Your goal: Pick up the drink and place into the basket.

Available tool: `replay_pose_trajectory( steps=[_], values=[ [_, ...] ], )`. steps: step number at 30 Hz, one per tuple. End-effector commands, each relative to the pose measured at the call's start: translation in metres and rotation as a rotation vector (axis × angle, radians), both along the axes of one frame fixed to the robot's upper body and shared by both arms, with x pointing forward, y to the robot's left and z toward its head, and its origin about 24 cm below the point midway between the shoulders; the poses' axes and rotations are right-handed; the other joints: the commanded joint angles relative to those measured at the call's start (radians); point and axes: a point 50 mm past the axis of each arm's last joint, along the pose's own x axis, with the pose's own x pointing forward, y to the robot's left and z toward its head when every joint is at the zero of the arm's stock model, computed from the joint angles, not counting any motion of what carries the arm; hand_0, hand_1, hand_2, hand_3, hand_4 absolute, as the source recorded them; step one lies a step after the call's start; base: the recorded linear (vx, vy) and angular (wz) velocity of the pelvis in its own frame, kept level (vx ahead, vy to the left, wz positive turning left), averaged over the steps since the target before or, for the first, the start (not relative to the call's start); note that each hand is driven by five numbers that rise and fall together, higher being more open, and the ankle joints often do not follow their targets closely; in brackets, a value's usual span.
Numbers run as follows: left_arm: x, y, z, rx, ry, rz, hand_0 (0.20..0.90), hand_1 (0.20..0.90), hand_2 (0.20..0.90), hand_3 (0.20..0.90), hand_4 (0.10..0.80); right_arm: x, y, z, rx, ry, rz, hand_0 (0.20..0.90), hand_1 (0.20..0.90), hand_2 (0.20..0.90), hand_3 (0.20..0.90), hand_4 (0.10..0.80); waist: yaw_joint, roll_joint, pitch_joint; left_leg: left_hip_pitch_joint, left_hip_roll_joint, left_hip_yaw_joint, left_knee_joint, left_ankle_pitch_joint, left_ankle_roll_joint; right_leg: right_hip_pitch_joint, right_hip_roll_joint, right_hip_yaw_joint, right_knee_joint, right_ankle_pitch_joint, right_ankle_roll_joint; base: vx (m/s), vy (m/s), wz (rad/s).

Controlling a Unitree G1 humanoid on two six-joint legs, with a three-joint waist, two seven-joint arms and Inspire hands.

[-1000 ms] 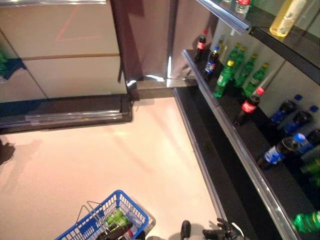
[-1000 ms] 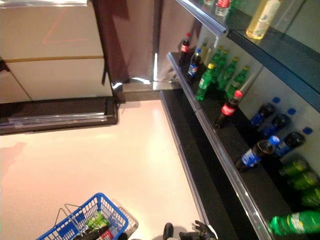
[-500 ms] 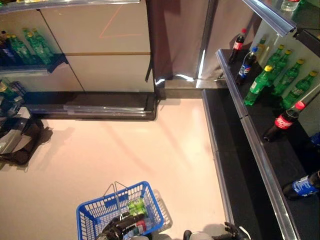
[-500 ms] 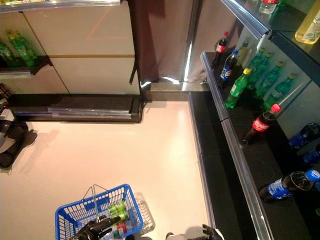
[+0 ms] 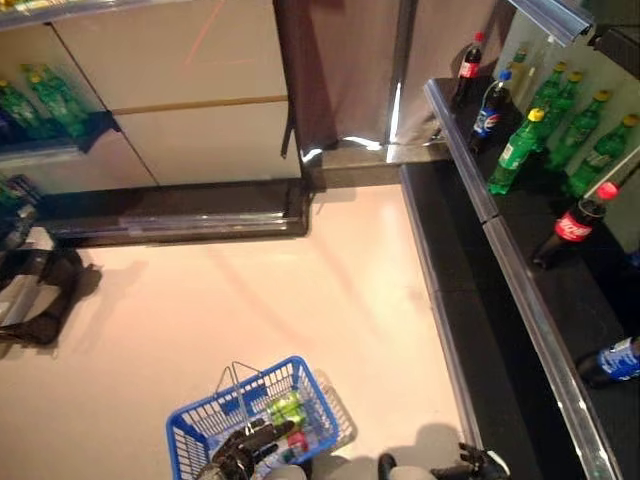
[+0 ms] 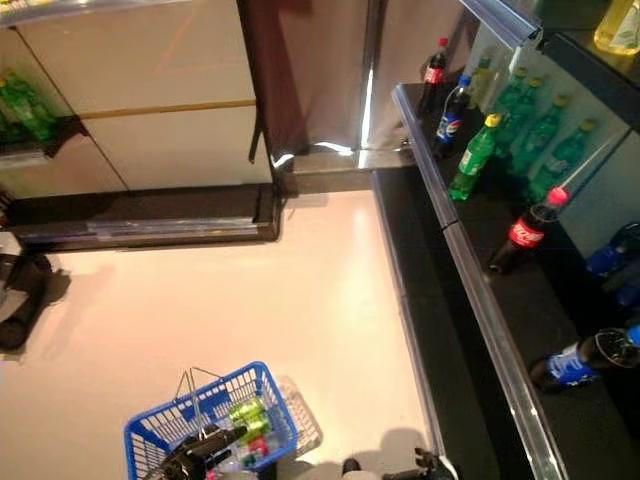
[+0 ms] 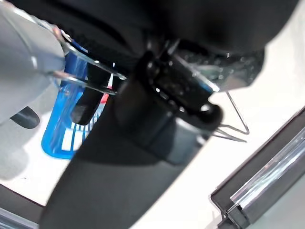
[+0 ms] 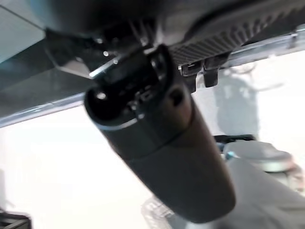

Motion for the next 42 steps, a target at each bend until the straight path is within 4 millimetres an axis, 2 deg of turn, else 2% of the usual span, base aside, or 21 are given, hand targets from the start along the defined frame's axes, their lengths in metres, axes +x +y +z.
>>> replay_pose_trajectory(
  steps=[1,4,7,9,10,11,12,13,14,15,16,18,22,23,24,26,29,35,37,39,42],
  values=[
    [0.026,0.028,0.023,0.051,-0.252,0.058,0.300,0.300,0.300,0.200,0.100,-0.008,-0.026,0.007,-0.069,0.019,0.042,0.900,0.900,0.900,0.900,0.800,0.034,0.014,-0.063,-0.181,0.000,-0.095,-0.096,0.145,-0.007,0.067,0.088,0.007,0.020,0.002,-0.021,0.339,0.155,-0.34],
    [0.025,0.031,0.023,0.049,-0.247,0.050,0.300,0.300,0.300,0.200,0.100,-0.012,-0.024,0.006,-0.060,0.028,0.048,0.900,0.900,0.900,0.900,0.800,0.055,-0.003,-0.070,-0.168,-0.031,-0.111,-0.067,0.085,0.019,0.090,0.066,0.000,0.045,-0.023,-0.004,0.386,0.206,-0.48],
    [0.025,0.032,0.023,0.070,-0.238,-0.002,0.300,0.300,0.300,0.200,0.100,-0.010,-0.013,0.003,-0.028,0.001,0.007,0.900,0.900,0.900,0.900,0.800,0.059,-0.029,-0.082,-0.144,-0.067,-0.119,-0.051,0.037,0.068,0.078,0.046,0.011,0.106,-0.037,0.021,0.285,0.180,-0.68],
    [0.026,0.035,0.025,0.084,-0.238,-0.022,0.300,0.300,0.300,0.200,0.100,-0.011,-0.008,0.002,-0.014,-0.011,0.006,0.900,0.900,0.900,0.900,0.800,0.051,-0.036,-0.085,-0.133,-0.076,-0.116,-0.058,0.027,0.084,0.055,0.046,0.021,0.142,-0.029,0.031,0.195,0.150,-0.30],
    [0.030,0.038,0.027,0.105,-0.242,-0.036,0.300,0.300,0.300,0.200,0.100,-0.010,-0.002,0.000,0.008,-0.035,-0.010,0.900,0.900,0.900,0.900,0.800,0.033,-0.043,-0.088,-0.113,-0.088,-0.112,-0.082,0.019,0.106,-0.006,0.050,0.030,0.206,0.002,0.048,0.220,0.188,-0.26],
    [0.032,0.040,0.028,0.119,-0.243,-0.051,0.300,0.300,0.300,0.200,0.100,-0.009,0.001,0.000,0.016,-0.039,-0.010,0.900,0.900,0.900,0.900,0.800,0.028,-0.047,-0.089,-0.107,-0.090,-0.105,-0.092,0.015,0.111,-0.033,0.051,0.023,0.228,0.011,0.054,0.145,0.151,-0.21],
    [0.033,0.042,0.029,0.127,-0.246,-0.044,0.300,0.300,0.300,0.200,0.100,-0.007,0.002,0.000,0.020,-0.044,0.005,0.900,0.900,0.900,0.900,0.800,0.028,-0.047,-0.088,-0.100,-0.088,-0.092,-0.099,0.013,0.110,-0.052,0.043,-0.004,0.239,0.020,0.062,0.037,0.078,-0.32],
    [0.036,0.044,0.031,0.138,-0.252,-0.031,0.300,0.300,0.300,0.200,0.100,-0.005,0.006,0.000,0.030,-0.050,0.020,0.900,0.900,0.900,0.900,0.800,0.032,-0.050,-0.086,-0.091,-0.082,-0.066,-0.109,0.010,0.108,-0.080,0.024,-0.055,0.250,0.035,0.077,-0.066,0.067,-0.70],
    [0.043,0.048,0.036,0.150,-0.273,0.007,0.300,0.300,0.300,0.200,0.100,0.001,0.013,-0.001,0.048,-0.066,0.054,0.900,0.900,0.900,0.900,0.800,0.048,-0.048,-0.079,-0.072,-0.057,0.002,-0.125,0.000,0.099,-0.120,-0.042,-0.176,0.264,0.072,0.103,-0.096,0.066,-1.09],
    [0.049,0.049,0.039,0.151,-0.289,0.010,0.300,0.300,0.300,0.200,0.100,0.004,0.015,-0.001,0.053,-0.073,0.057,0.900,0.900,0.900,0.900,0.800,0.060,-0.044,-0.074,-0.064,-0.041,0.038,-0.134,-0.005,0.095,-0.125,-0.067,-0.215,0.261,0.068,0.109,-0.131,0.039,-1.25],
    [0.052,0.050,0.041,0.149,-0.297,0.014,0.300,0.300,0.300,0.200,0.100,0.006,0.017,0.000,0.054,-0.080,0.056,0.900,0.900,0.900,0.900,0.800,0.060,-0.045,-0.072,-0.063,-0.038,0.057,-0.136,-0.008,0.096,-0.128,-0.065,-0.235,0.251,0.064,0.109,-0.115,0.009,-1.60],
    [0.062,0.048,0.045,0.156,-0.319,-0.017,0.300,0.300,0.300,0.200,0.100,0.012,0.017,0.001,0.058,-0.106,0.004,0.900,0.900,0.900,0.900,0.800,0.054,-0.045,-0.063,-0.076,-0.030,0.113,-0.131,-0.019,0.102,-0.131,-0.052,-0.261,0.221,0.041,0.102,-0.167,0.008,-1.73],
    [0.063,0.043,0.043,0.162,-0.307,-0.013,0.300,0.300,0.300,0.200,0.100,0.012,0.011,0.003,0.039,-0.128,-0.036,0.900,0.900,0.900,0.900,0.800,0.041,-0.043,-0.070,-0.089,-0.034,0.220,-0.136,-0.025,0.110,-0.106,-0.099,-0.297,0.224,0.065,0.101,-0.147,0.060,-1.11],
    [0.062,0.043,0.043,0.163,-0.306,-0.015,0.300,0.300,0.300,0.200,0.100,0.012,0.011,0.003,0.038,-0.126,-0.039,0.900,0.900,0.900,0.900,0.800,0.041,-0.042,-0.071,-0.088,-0.034,0.226,-0.137,-0.026,0.110,-0.106,-0.100,-0.296,0.224,0.065,0.101,-0.091,0.090,-1.03],
    [0.059,0.043,0.041,0.162,-0.293,-0.002,0.300,0.300,0.300,0.200,0.100,0.011,0.007,0.004,0.024,-0.121,-0.029,0.900,0.900,0.900,0.900,0.800,0.032,-0.037,-0.084,-0.090,-0.028,0.272,-0.138,-0.027,0.107,-0.092,-0.107,-0.314,0.208,0.058,0.096,-0.018,0.090,-1.02],
    [0.054,0.044,0.038,0.155,-0.282,0.037,0.300,0.300,0.300,0.200,0.100,0.009,0.001,0.004,0.010,-0.106,-0.023,0.900,0.900,0.900,0.900,0.800,0.013,-0.036,-0.107,-0.070,-0.030,0.315,-0.147,-0.042,0.091,-0.056,-0.105,-0.314,0.133,0.020,0.097,-0.004,0.046,-1.47],
    [0.051,0.045,0.038,0.159,-0.283,0.056,0.300,0.300,0.300,0.200,0.100,0.002,-0.004,0.004,0.000,-0.072,-0.006,0.900,0.900,0.900,0.900,0.800,-0.003,-0.030,-0.118,-0.064,-0.010,0.372,-0.121,-0.036,0.074,-0.034,-0.090,-0.325,0.043,0.037,0.086,-0.056,-0.117,-1.96],
    [0.040,0.044,0.033,0.124,-0.279,0.045,0.300,0.300,0.300,0.200,0.100,-0.015,-0.003,0.000,0.008,-0.017,-0.004,0.900,0.900,0.900,0.900,0.800,-0.035,-0.024,-0.122,-0.043,0.002,0.341,-0.086,-0.055,0.069,-0.021,-0.061,-0.267,0.004,0.041,0.065,-0.039,-0.130,-0.79],
    [0.036,0.039,0.030,0.116,-0.272,0.038,0.300,0.300,0.300,0.200,0.100,-0.018,-0.003,-0.001,0.007,-0.003,-0.017,0.900,0.900,0.900,0.900,0.800,-0.043,-0.020,-0.119,-0.046,0.014,0.336,-0.072,-0.039,0.069,-0.027,-0.045,-0.248,-0.006,0.061,0.045,-0.099,-0.098,-0.25],
    [0.033,0.035,0.027,0.114,-0.257,0.042,0.300,0.300,0.300,0.200,0.100,-0.017,-0.003,-0.001,0.013,-0.005,0.004,0.900,0.900,0.900,0.900,0.800,-0.048,-0.022,-0.120,-0.043,0.018,0.289,-0.043,-0.050,0.062,-0.031,-0.032,-0.220,-0.006,0.061,0.029,-0.053,-0.101,-0.22],
    [0.025,0.035,0.024,0.110,-0.237,0.051,0.300,0.300,0.300,0.200,0.100,-0.008,-0.003,0.001,0.012,-0.024,0.030,0.900,0.900,0.900,0.900,0.800,-0.040,-0.038,-0.114,-0.068,0.004,0.172,0.082,-0.085,0.054,-0.032,-0.023,-0.158,-0.007,0.068,0.006,0.012,-0.091,-0.10]
  ],
)
